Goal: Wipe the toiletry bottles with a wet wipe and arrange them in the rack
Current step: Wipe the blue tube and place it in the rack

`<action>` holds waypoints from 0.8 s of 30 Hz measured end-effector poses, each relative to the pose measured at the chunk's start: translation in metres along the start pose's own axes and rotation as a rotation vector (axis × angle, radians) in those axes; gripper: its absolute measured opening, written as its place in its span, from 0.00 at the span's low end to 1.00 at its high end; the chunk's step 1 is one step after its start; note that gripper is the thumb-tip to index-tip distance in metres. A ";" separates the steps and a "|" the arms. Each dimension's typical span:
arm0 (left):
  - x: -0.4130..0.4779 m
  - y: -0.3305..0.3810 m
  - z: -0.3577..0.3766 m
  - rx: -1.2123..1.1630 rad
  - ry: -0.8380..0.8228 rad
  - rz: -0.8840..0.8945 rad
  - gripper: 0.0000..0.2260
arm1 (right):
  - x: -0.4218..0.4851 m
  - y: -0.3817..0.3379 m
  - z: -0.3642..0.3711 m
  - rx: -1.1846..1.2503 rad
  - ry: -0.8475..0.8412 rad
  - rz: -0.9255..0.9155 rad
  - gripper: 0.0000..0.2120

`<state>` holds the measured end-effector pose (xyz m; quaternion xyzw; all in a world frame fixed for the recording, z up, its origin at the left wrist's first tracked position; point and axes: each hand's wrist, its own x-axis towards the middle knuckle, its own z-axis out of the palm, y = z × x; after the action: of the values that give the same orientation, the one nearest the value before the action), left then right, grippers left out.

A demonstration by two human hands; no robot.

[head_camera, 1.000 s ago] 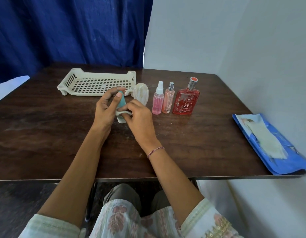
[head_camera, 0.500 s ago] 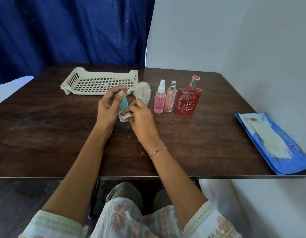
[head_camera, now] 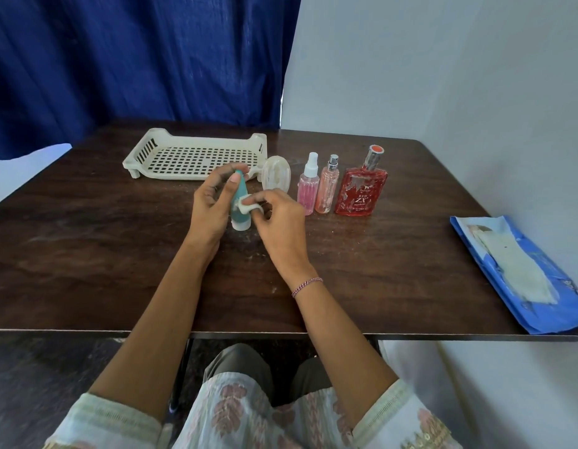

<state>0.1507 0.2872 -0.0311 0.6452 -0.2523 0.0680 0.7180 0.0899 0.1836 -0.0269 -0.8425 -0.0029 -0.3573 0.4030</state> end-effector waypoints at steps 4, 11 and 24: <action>0.001 -0.001 -0.002 -0.013 0.003 -0.007 0.10 | -0.002 0.008 0.008 -0.047 -0.184 0.076 0.08; 0.001 0.002 -0.004 -0.085 0.008 -0.036 0.09 | 0.000 0.003 0.008 0.066 -0.181 0.060 0.06; 0.000 0.002 -0.006 -0.149 -0.010 -0.088 0.09 | -0.001 0.013 0.008 0.066 -0.195 0.200 0.07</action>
<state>0.1512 0.2932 -0.0297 0.6007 -0.2317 0.0145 0.7651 0.0977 0.1805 -0.0396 -0.8557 0.0301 -0.2315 0.4619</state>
